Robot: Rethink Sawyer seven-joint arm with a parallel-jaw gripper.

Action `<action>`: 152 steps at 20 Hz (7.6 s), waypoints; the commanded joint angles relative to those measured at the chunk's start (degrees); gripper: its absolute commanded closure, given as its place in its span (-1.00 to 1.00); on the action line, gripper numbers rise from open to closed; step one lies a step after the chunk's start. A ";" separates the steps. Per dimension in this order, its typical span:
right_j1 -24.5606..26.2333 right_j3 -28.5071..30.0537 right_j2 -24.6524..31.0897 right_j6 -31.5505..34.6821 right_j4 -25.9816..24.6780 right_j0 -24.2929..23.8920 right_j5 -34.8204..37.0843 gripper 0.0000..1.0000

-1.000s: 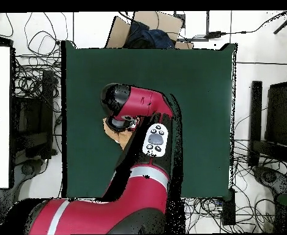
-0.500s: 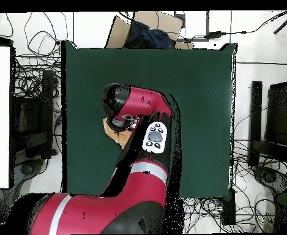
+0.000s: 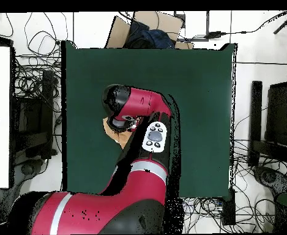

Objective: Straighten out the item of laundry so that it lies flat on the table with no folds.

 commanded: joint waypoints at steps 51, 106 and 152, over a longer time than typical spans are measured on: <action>5.46 1.63 -4.30 15.11 6.19 5.63 -17.25 -1.00; 3.07 7.12 -2.22 15.87 12.55 7.99 -22.81 -1.00; 5.67 -0.77 -3.90 17.17 12.79 7.82 -17.87 -1.00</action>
